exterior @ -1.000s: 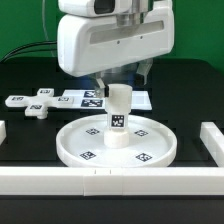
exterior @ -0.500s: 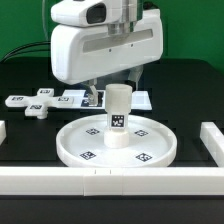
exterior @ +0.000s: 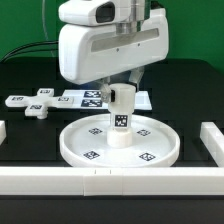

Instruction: Assemble round table

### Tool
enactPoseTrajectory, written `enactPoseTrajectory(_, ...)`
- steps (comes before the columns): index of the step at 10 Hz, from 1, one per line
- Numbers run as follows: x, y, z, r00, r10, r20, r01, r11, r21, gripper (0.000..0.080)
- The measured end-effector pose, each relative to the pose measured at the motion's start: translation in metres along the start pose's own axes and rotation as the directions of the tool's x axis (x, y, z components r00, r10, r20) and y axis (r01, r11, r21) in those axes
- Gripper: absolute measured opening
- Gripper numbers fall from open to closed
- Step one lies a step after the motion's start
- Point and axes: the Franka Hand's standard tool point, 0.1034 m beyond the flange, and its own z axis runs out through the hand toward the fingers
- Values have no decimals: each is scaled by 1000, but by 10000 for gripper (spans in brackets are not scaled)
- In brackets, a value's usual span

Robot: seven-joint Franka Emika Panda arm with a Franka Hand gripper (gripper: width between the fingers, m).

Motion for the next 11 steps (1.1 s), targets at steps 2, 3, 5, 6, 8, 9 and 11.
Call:
enactPoseTrajectory(2,0,0,0,1000,30,0,-30,1000,0,407)
enactPoseTrajectory(3,0,0,0,999,36,0,-36,999,1,407)
enactPoseTrajectory(5,2,-2,0,982,190,-4,-190,982,7,409)
enactPoseTrajectory(6,3,-5,0,944,330,-6,-330,944,17,409)
enactPoseTrajectory(8,6,-11,0,838,545,-5,-544,838,45,409)
enactPoseTrajectory(9,6,-12,0,786,618,-2,-617,785,56,409)
enactPoseTrajectory(11,5,-18,1,566,824,24,-822,563,82,409)
